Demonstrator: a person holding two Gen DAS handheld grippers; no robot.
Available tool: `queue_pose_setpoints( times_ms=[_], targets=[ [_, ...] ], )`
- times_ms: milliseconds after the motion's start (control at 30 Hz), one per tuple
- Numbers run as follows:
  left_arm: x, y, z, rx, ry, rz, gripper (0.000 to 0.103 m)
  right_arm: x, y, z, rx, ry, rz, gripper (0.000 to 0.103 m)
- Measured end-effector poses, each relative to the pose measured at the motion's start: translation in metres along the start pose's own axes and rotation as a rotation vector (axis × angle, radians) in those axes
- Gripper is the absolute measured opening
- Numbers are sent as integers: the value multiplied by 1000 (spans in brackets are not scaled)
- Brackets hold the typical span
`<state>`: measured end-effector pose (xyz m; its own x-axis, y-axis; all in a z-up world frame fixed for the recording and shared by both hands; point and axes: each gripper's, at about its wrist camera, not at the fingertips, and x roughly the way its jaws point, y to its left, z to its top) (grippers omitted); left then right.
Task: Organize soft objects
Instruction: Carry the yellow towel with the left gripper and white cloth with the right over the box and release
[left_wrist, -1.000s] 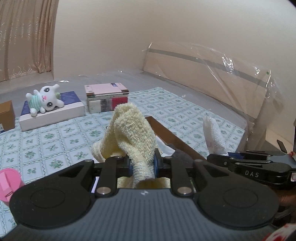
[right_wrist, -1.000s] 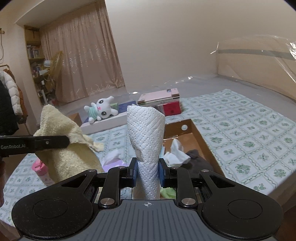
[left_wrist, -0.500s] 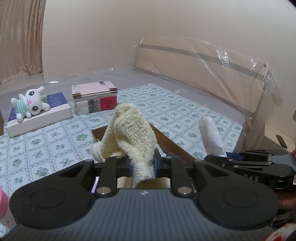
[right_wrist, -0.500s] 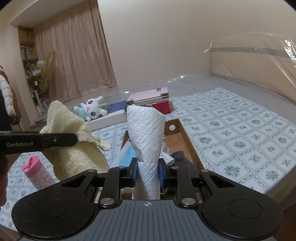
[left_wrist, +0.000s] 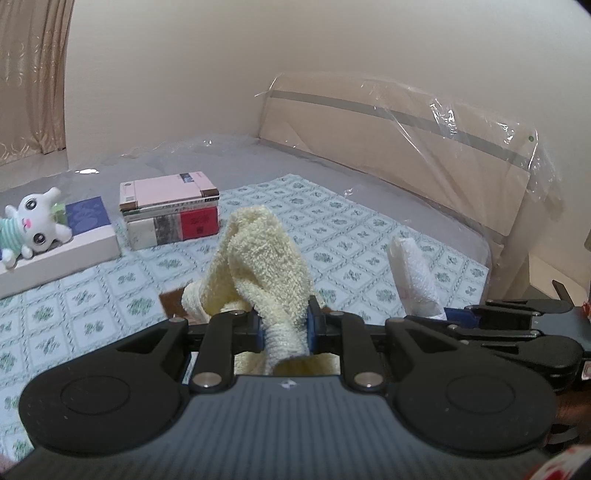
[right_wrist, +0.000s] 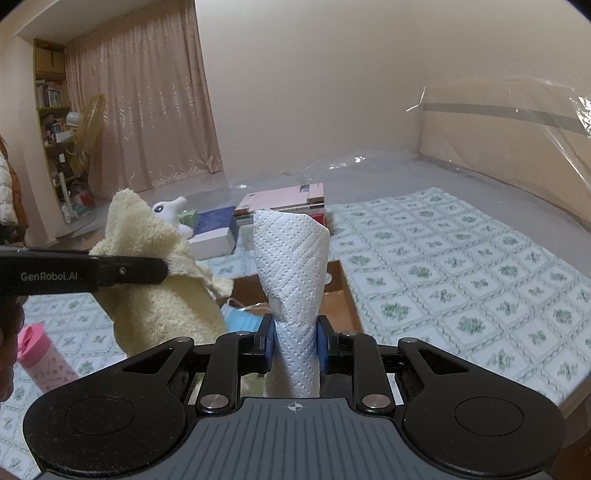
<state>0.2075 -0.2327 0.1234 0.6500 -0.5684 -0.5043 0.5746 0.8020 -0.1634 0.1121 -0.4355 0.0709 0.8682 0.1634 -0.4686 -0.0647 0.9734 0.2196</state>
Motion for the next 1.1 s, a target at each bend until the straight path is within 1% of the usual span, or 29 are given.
queue_pose_setpoints(
  times_ms=[167,233,400,467,600,633,667,700,733,767,833,967,1100],
  targets=[
    [32,11,14,-16,-7,2,18,29,-8,12,-18,18,-8,23],
    [48,16,16,-24,-7,15,18,43,-12,16,-21,27,-14,23],
    [88,31,10,-53,3,45,18,74,-21,16,-17,62,-25,23],
    [105,34,3,-53,27,44,20,84,-24,13,-13,80,-27,23],
    [134,38,-14,-34,103,48,25,102,-28,4,3,113,-33,23],
    [137,40,-18,-33,117,45,32,106,-30,3,6,118,-35,23],
    [138,42,-21,-34,123,38,41,109,-31,1,11,124,-36,23],
    [135,44,-25,-35,120,32,45,112,-33,-1,14,130,-36,23],
    [132,45,-28,-36,116,31,52,115,-34,-2,16,137,-35,23],
    [128,47,-30,-40,110,31,56,118,-35,-4,18,143,-35,23],
    [117,51,-33,-48,92,32,61,122,-35,-6,21,149,-32,23],
    [84,61,-39,-81,48,62,62,128,-29,-6,19,154,-12,23],
    [50,69,-47,-118,9,119,62,134,-22,-2,7,150,10,23]
  ],
)
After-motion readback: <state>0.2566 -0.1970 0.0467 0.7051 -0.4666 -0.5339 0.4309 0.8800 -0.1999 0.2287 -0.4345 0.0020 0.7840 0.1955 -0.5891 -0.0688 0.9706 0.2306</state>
